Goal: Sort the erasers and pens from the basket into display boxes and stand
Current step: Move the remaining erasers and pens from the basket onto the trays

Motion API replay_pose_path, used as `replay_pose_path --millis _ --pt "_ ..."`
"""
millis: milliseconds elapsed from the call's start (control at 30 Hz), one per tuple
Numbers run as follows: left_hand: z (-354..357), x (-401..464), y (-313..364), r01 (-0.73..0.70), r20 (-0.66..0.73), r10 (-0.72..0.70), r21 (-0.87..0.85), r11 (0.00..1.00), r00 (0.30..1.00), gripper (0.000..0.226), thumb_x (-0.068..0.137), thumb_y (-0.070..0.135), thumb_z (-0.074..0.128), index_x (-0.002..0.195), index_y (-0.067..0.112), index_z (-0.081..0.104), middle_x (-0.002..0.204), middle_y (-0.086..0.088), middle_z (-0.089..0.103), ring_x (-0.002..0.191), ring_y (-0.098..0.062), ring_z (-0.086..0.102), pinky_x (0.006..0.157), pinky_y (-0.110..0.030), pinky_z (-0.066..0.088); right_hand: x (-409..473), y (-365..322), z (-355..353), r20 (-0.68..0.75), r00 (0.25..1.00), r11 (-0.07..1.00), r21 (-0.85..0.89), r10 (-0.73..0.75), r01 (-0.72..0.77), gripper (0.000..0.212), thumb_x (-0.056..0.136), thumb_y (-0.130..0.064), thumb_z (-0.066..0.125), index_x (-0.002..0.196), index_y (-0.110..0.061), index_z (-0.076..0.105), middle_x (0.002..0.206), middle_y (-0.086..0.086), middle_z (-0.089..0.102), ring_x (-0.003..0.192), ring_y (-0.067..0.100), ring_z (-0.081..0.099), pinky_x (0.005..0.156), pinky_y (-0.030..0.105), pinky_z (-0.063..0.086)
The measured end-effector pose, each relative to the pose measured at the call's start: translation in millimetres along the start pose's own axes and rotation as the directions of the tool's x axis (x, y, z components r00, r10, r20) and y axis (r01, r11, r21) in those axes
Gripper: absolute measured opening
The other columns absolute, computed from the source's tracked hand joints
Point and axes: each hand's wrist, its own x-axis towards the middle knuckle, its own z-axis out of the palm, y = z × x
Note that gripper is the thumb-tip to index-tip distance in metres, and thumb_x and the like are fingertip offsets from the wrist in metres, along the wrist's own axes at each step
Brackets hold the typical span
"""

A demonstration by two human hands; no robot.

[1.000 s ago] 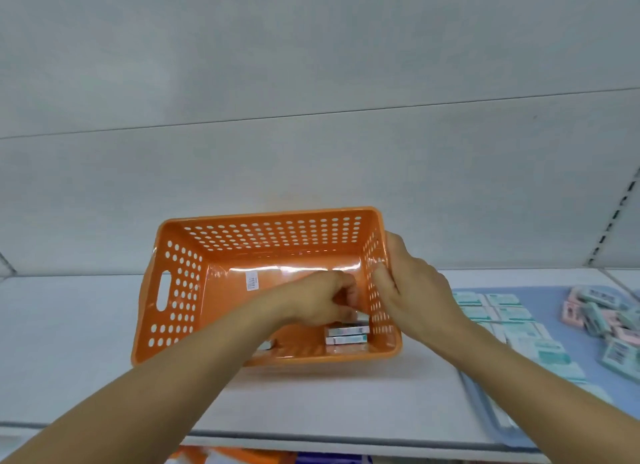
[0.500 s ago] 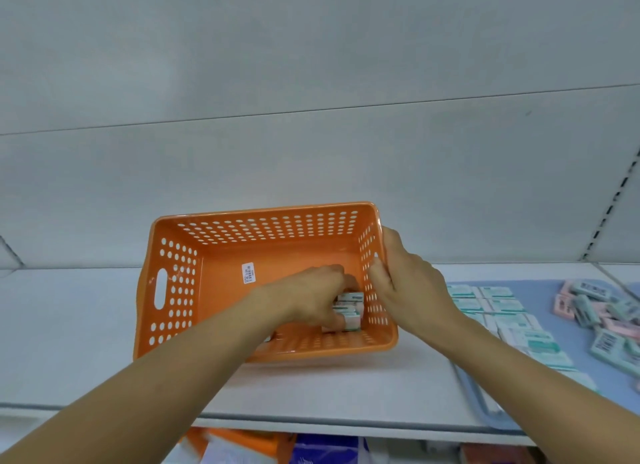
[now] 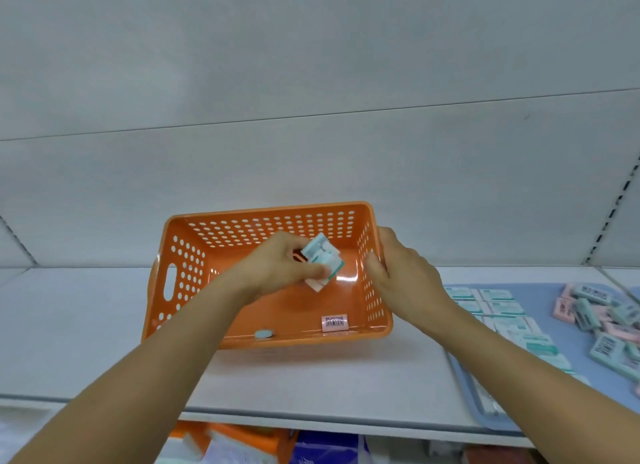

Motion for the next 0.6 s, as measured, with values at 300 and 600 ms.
replay_pose_path --millis 300,600 --pt "33 -26 39 0.094 0.074 -0.059 -0.81 0.579 0.996 0.016 0.09 0.003 0.059 0.105 -0.001 0.065 0.091 -0.012 0.073 0.081 -0.017 0.071 0.071 -0.03 0.061 2 8 -25 -0.169 0.985 0.941 0.329 -0.023 0.078 0.032 0.097 -0.046 0.044 0.121 -0.027 0.056 0.104 -0.012 0.062 0.088 0.002 0.055 0.082 0.025 0.048" --pt "109 -27 104 -0.029 0.016 0.103 -0.908 0.419 0.995 0.028 0.103 0.011 0.04 0.119 -0.003 0.059 0.111 -0.017 0.071 0.102 -0.025 0.07 0.088 -0.033 0.057 -37 35 -92 -0.184 0.98 0.847 0.507 -0.075 0.16 0.032 0.078 -0.018 0.077 0.106 -0.03 0.066 0.087 -0.008 0.065 0.057 0.008 0.053 0.055 0.015 0.044"
